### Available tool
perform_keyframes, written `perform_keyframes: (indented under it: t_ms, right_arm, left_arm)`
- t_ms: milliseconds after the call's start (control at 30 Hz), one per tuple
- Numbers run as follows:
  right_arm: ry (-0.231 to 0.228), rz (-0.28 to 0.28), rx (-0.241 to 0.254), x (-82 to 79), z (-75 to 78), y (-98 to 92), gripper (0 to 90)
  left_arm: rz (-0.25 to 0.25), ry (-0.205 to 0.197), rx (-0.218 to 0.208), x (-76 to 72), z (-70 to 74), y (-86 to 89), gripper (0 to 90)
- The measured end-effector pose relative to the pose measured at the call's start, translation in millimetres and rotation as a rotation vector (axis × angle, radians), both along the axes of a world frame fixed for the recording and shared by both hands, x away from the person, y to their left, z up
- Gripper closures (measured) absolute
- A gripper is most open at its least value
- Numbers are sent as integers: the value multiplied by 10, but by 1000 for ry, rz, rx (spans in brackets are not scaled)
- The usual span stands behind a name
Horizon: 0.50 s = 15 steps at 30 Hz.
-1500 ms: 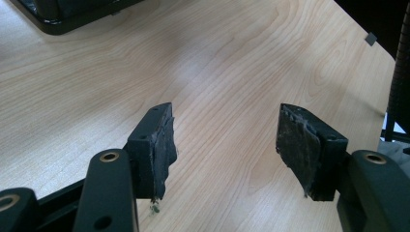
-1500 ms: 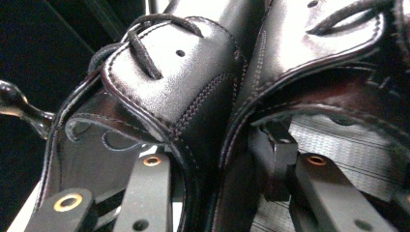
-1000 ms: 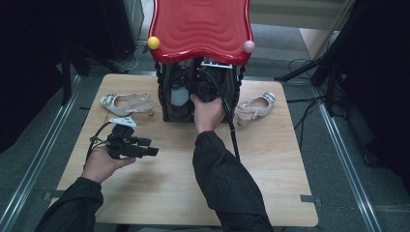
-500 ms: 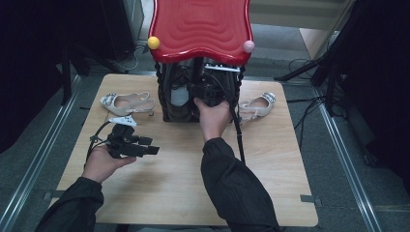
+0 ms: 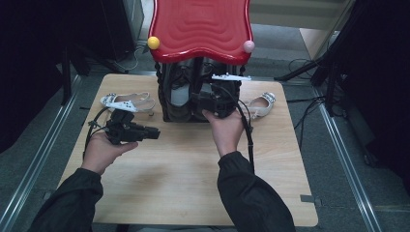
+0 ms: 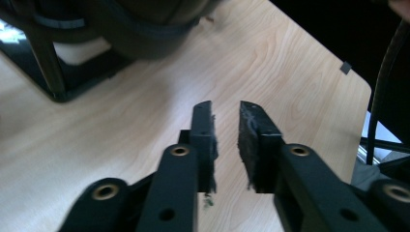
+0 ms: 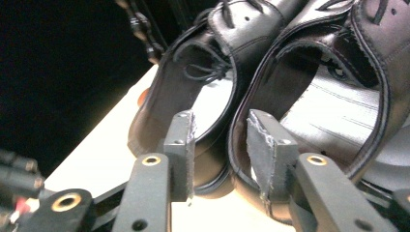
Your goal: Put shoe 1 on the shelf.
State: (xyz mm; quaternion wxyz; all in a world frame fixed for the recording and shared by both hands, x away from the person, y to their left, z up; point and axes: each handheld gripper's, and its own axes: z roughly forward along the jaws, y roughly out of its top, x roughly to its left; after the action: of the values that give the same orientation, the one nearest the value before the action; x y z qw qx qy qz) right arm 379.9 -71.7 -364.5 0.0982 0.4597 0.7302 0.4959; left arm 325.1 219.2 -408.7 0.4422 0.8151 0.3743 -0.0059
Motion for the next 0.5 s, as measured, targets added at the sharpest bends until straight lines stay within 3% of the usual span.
perform_keyframes:
  t_ms: [133, 233, 500]
  right_arm:
    - [6, 26, 21, -92, 8, -79, 698]
    - [10, 45, 25, -153, -2, -130, 732]
    - [16, 98, -13, -279, -79, -147, 768]
  left_arm:
    - [-21, -8, -6, 104, 204, -44, 842]
    - [-43, -26, 20, 195, 400, -115, 870]
    - [-78, -57, 17, 413, 743, -218, 888]
